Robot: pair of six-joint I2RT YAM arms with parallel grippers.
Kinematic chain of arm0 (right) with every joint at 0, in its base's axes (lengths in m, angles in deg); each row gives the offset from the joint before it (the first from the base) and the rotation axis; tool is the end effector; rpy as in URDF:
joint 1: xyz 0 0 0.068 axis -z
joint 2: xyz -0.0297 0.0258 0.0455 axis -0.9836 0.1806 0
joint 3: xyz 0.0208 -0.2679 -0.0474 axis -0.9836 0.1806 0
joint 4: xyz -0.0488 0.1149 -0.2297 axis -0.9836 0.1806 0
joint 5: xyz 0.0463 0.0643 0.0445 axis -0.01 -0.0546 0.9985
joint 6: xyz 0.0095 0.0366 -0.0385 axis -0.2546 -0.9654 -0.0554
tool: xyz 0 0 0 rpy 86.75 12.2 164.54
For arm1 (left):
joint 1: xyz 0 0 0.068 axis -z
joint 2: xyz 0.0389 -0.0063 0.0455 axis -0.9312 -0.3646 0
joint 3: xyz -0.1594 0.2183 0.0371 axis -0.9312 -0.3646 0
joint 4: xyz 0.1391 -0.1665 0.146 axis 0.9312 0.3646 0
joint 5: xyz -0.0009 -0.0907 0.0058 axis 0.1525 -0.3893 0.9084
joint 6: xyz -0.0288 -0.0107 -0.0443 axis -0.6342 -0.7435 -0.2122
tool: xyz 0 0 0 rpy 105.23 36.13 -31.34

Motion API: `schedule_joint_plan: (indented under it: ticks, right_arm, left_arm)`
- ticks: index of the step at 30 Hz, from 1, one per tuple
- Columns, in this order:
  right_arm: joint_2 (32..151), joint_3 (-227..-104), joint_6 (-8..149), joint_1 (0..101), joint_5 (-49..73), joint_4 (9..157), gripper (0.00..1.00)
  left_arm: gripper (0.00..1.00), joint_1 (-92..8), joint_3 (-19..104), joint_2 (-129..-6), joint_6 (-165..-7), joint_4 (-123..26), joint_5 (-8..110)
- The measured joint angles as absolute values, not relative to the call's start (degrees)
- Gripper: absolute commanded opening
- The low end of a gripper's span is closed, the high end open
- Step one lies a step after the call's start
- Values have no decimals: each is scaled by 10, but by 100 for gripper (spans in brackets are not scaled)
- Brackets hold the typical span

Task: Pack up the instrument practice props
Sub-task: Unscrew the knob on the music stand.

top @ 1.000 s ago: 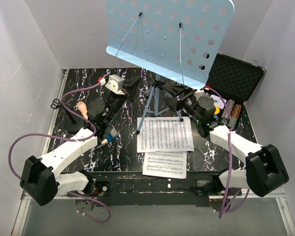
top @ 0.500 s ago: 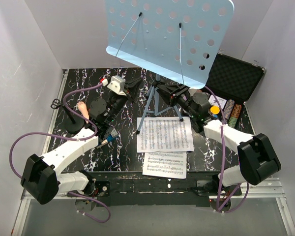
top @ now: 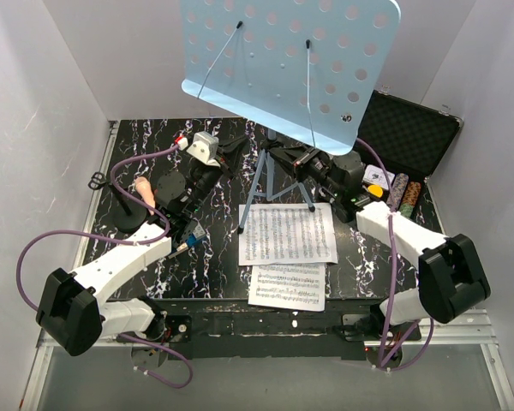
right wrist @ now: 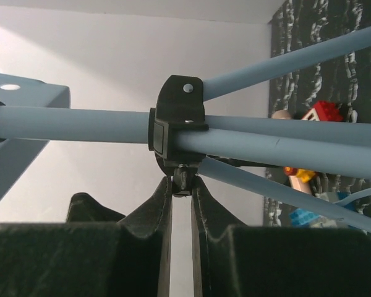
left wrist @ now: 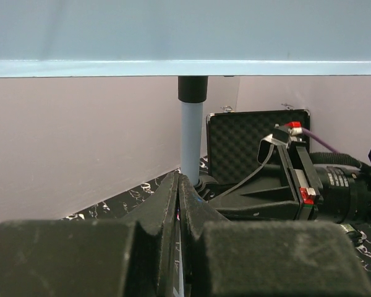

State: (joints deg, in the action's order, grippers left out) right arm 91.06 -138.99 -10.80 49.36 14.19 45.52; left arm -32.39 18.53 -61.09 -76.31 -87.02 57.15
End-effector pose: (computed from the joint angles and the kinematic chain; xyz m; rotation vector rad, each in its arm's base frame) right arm 0.2789 0.1694 0.3081 0.7058 1.6128 1.7387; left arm 0.2247 -0.1665 0.3656 0.4041 1.1815 -0.6020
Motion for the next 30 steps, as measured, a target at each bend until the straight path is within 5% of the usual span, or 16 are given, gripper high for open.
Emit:
schedule_joint_plan:
  ticks: [4, 10, 25, 30]
  right_arm:
    - [897, -1432, -22, 494, 146, 550, 1]
    - [848, -1452, 121, 488, 135, 657, 1]
    - [814, -1466, 337, 489, 119, 721, 1]
    - [814, -1466, 343, 494, 131, 721, 22]
  left_arm:
    - [0, -324, 185, -611, -762, -870, 571]
    - [27, -324, 186, -624, -769, -880, 568]
    - [51, -324, 192, -746, -838, -977, 533]
    - [54, -324, 200, -780, -874, -1041, 524]
